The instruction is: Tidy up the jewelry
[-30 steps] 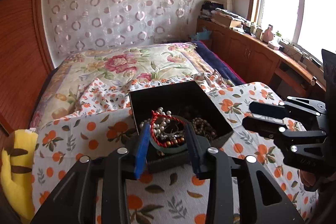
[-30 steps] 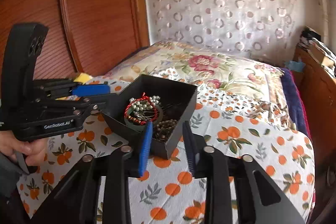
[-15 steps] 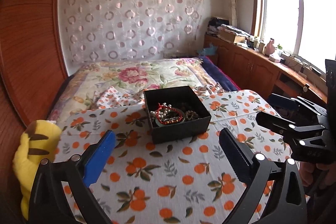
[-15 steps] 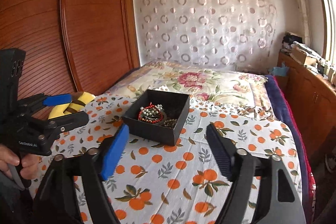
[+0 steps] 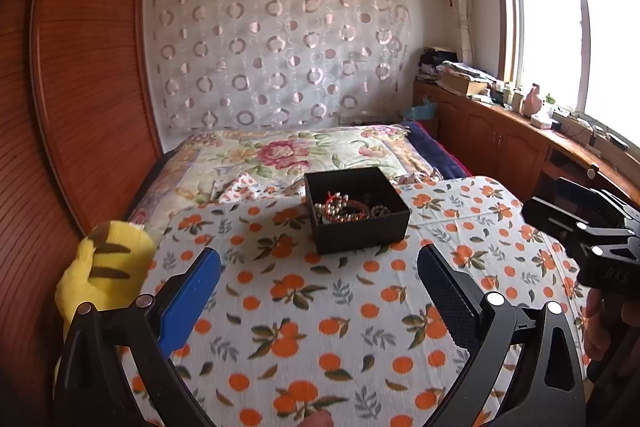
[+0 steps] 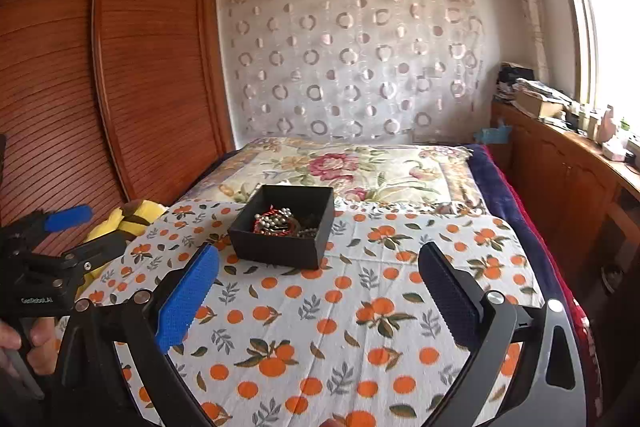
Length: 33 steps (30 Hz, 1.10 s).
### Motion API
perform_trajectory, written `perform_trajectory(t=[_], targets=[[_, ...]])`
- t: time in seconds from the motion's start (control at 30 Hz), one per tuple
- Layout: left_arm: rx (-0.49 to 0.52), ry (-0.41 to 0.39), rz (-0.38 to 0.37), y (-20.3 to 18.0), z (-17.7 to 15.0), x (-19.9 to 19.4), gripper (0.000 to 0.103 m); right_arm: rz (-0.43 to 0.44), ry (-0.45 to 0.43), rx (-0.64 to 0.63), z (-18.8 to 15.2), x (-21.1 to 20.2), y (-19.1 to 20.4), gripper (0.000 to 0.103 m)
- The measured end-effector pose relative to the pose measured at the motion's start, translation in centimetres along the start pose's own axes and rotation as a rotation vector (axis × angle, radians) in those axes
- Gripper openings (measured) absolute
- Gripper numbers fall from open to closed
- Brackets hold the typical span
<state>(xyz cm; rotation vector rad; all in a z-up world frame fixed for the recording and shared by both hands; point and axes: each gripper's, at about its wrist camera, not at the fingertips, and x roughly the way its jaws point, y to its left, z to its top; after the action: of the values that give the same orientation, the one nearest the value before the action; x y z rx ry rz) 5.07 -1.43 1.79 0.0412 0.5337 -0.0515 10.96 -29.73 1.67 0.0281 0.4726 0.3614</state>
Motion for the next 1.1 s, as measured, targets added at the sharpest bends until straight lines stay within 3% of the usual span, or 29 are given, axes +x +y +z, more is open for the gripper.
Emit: perform_trajectory(t=[0.23, 1.1], targets=[[-0.002, 0.007, 0.02, 0.1, -1.5, -0.5, 0.095, 0.005, -0.012, 0.02, -0.7, -0.5, 0.4, 0.1], [-0.024, -0.005, -0.006, 0.3, -1.6, -0.6, 0.095, -0.024, -0.009, 0.013, -1.9, -0.4, -0.1, 0.1]])
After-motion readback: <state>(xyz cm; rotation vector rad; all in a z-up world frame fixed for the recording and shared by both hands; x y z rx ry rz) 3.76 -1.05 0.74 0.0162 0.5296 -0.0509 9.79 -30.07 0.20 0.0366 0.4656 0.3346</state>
